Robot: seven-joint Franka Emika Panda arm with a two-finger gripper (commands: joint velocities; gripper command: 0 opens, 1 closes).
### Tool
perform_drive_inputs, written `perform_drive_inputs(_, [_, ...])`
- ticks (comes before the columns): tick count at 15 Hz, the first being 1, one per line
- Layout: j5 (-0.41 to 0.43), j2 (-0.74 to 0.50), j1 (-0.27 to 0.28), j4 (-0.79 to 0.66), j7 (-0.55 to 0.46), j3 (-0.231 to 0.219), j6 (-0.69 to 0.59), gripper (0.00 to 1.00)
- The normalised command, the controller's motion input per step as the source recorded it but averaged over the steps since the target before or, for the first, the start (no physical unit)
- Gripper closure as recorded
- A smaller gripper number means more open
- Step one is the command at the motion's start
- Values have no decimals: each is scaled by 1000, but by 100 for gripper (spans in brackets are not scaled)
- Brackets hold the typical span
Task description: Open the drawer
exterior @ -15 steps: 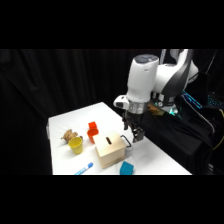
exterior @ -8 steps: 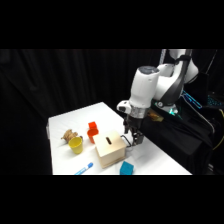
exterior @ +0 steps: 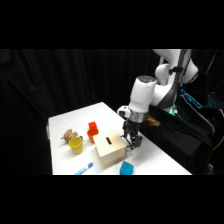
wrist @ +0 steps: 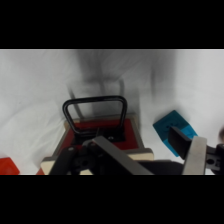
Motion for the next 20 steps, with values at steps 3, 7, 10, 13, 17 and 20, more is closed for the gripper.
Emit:
perform_drive_inputs(3, [-179,100,110,-49,178,-135,318,0])
perform_drive_inputs(7, [-189,33,184,-88,212,-195,311,0])
perform_drive_inputs(10, [-187,63,242,-89,208,-267,342,0])
perform_drive_inputs(13, [-133,124,261,-61,164,-283,355,0])
perform_drive_inputs(17, [-49,172,296,-18,111,-274,347,0])
perform_drive_inputs(20, [36,186,321,20,78,-249,306,0])
